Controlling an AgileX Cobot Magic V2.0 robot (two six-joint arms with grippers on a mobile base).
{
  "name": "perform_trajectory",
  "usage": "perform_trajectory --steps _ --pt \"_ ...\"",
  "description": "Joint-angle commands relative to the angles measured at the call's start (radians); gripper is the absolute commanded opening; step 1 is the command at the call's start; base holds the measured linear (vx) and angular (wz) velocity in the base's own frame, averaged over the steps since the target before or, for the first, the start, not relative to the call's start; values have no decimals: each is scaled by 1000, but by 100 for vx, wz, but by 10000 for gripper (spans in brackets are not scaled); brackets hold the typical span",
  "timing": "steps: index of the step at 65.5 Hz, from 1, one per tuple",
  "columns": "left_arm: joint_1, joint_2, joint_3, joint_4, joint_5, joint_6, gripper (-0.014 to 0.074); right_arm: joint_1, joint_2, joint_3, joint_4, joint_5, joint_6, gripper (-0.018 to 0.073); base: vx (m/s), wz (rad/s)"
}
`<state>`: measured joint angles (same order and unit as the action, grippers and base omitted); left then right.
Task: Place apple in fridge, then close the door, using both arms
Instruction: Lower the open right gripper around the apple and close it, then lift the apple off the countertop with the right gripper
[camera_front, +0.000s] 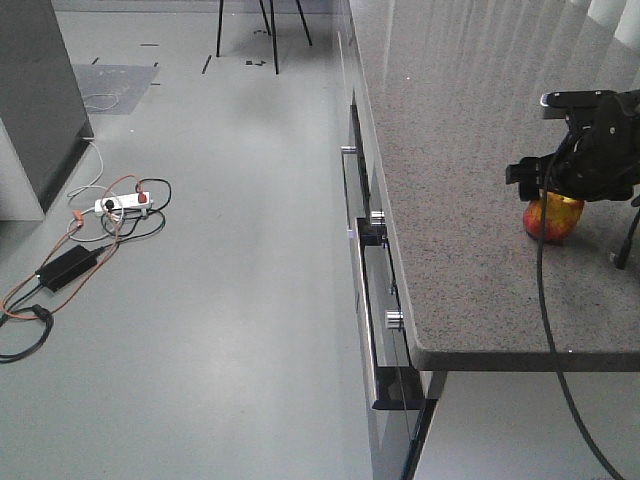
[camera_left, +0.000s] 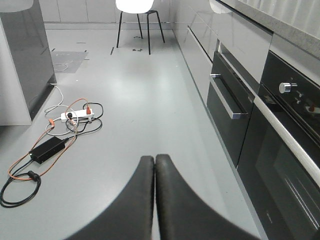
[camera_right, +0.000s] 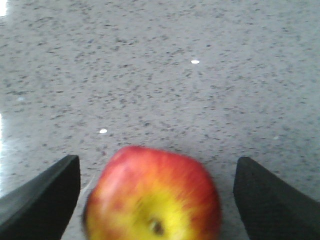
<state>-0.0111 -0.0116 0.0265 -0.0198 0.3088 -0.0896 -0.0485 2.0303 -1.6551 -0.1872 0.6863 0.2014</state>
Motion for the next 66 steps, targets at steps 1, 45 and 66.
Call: perform_trajectory --steps 1,45,66 --pt "-2 -14 19 -6 -65 -2 -6 3 -51 -30 42 -47 -26 594 0 0" --pt "-2 -14 19 -6 -65 -2 -6 3 3 -30 80 -25 -33 288 0 0" --pt "-2 -14 19 -6 -65 -2 -6 3 -88 -30 98 14 -104 93 0 0"
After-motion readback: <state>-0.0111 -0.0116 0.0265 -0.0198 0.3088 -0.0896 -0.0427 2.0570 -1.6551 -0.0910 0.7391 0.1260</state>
